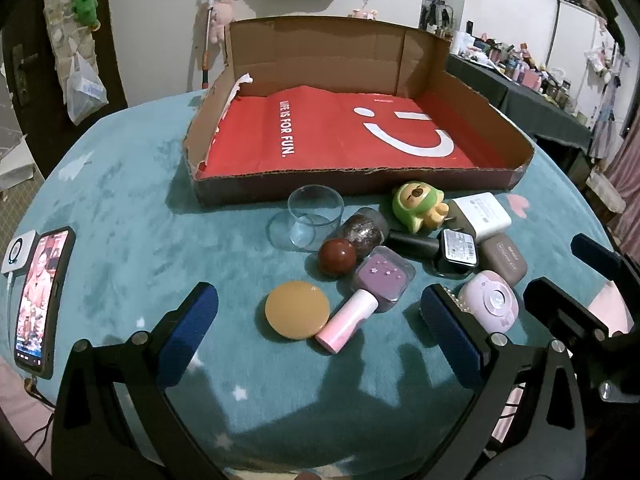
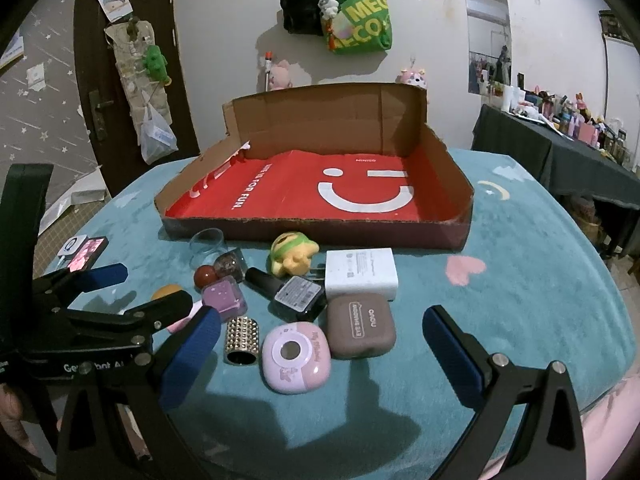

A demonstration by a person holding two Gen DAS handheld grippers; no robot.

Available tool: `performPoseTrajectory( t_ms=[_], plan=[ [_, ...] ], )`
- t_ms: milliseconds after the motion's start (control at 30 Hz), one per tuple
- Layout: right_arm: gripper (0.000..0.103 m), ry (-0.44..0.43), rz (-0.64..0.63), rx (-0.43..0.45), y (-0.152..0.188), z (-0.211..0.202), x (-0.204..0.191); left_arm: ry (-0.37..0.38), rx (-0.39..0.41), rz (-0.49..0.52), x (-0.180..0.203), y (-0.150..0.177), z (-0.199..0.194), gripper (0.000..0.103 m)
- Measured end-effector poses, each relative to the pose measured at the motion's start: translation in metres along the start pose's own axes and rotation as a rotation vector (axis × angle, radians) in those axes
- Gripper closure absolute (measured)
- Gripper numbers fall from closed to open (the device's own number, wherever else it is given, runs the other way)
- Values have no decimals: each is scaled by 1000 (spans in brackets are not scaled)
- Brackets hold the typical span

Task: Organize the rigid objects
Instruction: 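Move the left tool toward the tan round compact, then grasp the tan compact with the left tool while the right tool grasps the pink round case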

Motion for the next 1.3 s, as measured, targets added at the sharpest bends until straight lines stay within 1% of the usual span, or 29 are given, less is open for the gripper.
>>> performPoseTrajectory(
  t_ms=[133,333,500,633,700,767,867,967,1033,1100,1167,1200,1267,1300],
  plan=[
    [0,6,-1,-5,0,1,0,6,-13,-3,-1,1,3,0],
    [0,5,2,-6,0,2,1,6,-9,5,0,2,3,0],
    [0,8,2,-2,0,1,1,28,-14,-2,-1,3,3,0],
    [0,10,5,2,1,1,1,24,-5,2,-1,3,2,0],
    [4,9,3,-1,1,1,0,22,0,4,0,3,1,0],
    [6,5,1,-8,2,1,-1,24,11,1,-1,3,0,1],
    [11,-4,-4,-7,4,0,-4,20,19,1,-3,2,-1,7],
    [14,-14,-18,-7,6,0,-7,18,13,1,-5,3,1,17],
    [15,-28,-33,-6,8,1,-12,16,7,-1,-7,4,4,26],
    [15,-41,-46,-9,10,3,-16,15,0,-6,-10,5,5,32],
    [16,-47,-54,-19,12,5,-19,8,-4,-8,-13,7,7,33],
    [18,-51,-56,-23,14,7,-19,4,-5,-6,-14,7,8,33],
    [23,-52,-59,-31,16,11,-21,-1,-7,-10,-17,9,10,37],
    [27,-49,-62,-37,18,13,-22,0,-10,-12,-18,9,10,44]
  ],
)
Point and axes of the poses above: each gripper's, at about its wrist camera, not at the fingertips, and z roughly the way its jaws point, x to its right, y to its underside, the point moved 2 cm from there along z, roughly the way its jaws point, and after that the axes turned 3 degrees about -z, right-handed, at the moved point
